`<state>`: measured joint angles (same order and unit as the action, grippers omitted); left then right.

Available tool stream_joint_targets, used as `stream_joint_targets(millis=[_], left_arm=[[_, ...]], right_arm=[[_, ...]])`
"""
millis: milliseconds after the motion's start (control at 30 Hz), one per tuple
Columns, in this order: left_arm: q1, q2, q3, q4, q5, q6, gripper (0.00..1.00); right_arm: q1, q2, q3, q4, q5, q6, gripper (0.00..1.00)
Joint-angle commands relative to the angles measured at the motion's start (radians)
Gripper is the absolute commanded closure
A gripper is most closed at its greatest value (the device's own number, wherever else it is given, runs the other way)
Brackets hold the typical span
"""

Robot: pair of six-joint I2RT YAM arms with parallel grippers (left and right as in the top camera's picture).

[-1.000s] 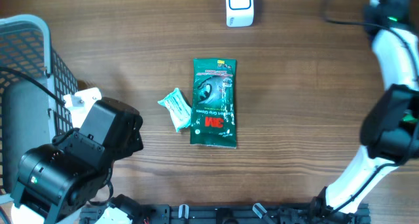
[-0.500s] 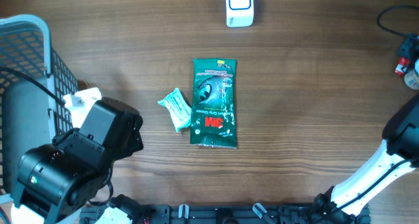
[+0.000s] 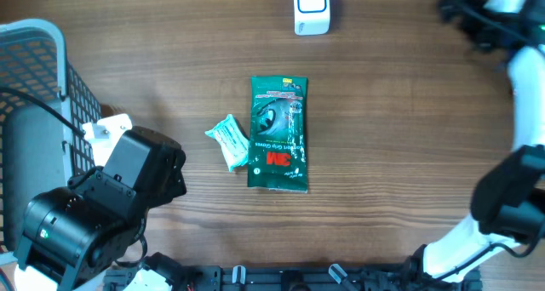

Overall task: Scan the item barcode
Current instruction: 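Reach the right gripper to the green glove pack and grasp it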

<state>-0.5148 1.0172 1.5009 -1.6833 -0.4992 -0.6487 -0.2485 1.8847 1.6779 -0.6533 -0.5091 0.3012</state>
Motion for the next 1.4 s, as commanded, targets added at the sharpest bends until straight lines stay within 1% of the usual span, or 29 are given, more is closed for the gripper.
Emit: stream_joint_targets(millis=[0,100,133,167,233,267,300,400,500,600,700,833,900,1000,1033,1067,1133,1200,1233,1267,1367], left_arm=[[0.003,-0.003,0.001,-0.001,-0.002,-0.013,0.0],[0.003,-0.003,0.001,-0.001,-0.003,-0.013,0.0],[0.003,-0.003,0.001,-0.001,-0.002,-0.013,0.0],[0.003,-0.003,0.001,-0.001,-0.002,-0.013,0.0],[0.003,-0.003,0.001,-0.001,-0.002,-0.013,0.0],[0.003,-0.003,0.001,-0.001,-0.002,-0.013,0.0],[0.003,-0.003,0.001,-0.001,-0.002,-0.013,0.0],[0.003,-0.003,0.001,-0.001,-0.002,-0.013,0.0],[0.003,-0.003,0.001,-0.001,-0.002,-0.013,0.0],[0.003,-0.003,0.001,-0.001,-0.002,-0.013,0.0],[0.003,-0.003,0.001,-0.001,-0.002,-0.013,0.0],[0.003,-0.003,0.001,-0.001,-0.002,-0.013,0.0],[0.003,-0.003,0.001,-0.001,-0.002,-0.013,0.0],[0.003,-0.003,0.001,-0.001,-0.002,-0.013,0.0],[0.003,-0.003,0.001,-0.001,-0.002,-0.013,0.0],[0.003,-0.003,0.001,-0.001,-0.003,-0.013,0.0],[0.003,-0.003,0.001,-0.001,-0.002,-0.013,0.0],[0.003,-0.003,0.001,-0.001,-0.002,-0.013,0.0],[0.003,-0.003,0.001,-0.001,-0.002,-0.013,0.0],[0.003,-0.003,0.001,-0.001,-0.002,-0.013,0.0],[0.003,-0.003,0.001,-0.001,-0.002,-0.013,0.0]], right_arm=[[0.247,0.018,-0.005,-0.103,0.017,0.043,0.0],[0.481,0.051,-0.005,-0.095,0.039,0.067,0.0],[0.572,0.07,-0.005,-0.088,0.075,0.069,0.0],[0.629,0.085,-0.005,-0.084,0.133,0.082,0.0],[0.743,0.121,-0.005,-0.087,0.332,0.168,0.0],[0.826,0.154,-0.005,-0.093,0.519,0.218,0.0],[0.873,0.177,-0.005,-0.097,0.614,0.249,0.0],[0.973,0.234,-0.005,-0.097,0.772,0.295,0.02],[1.02,0.278,-0.005,-0.1,0.843,0.339,0.07],[1.041,0.315,-0.005,-0.124,0.859,0.386,0.09],[1.042,0.345,-0.005,-0.175,0.844,0.443,0.09],[1.049,0.369,-0.005,-0.178,0.829,0.442,0.08],[1.056,0.369,-0.002,-0.177,0.822,0.442,0.05],[1.061,0.369,-0.002,-0.187,0.809,0.439,0.06],[1.061,0.377,-0.002,-0.211,0.785,0.44,0.09],[1.061,0.383,-0.002,-0.233,0.762,0.444,0.14],[1.06,0.406,-0.003,-0.288,0.709,0.469,0.33],[1.059,0.416,-0.003,-0.308,0.625,0.468,0.62],[1.059,0.413,-0.002,-0.3,0.578,0.455,0.86],[1.058,0.406,0.003,-0.287,0.541,0.423,0.95],[1.044,0.368,0.053,-0.289,0.435,0.296,0.95]])
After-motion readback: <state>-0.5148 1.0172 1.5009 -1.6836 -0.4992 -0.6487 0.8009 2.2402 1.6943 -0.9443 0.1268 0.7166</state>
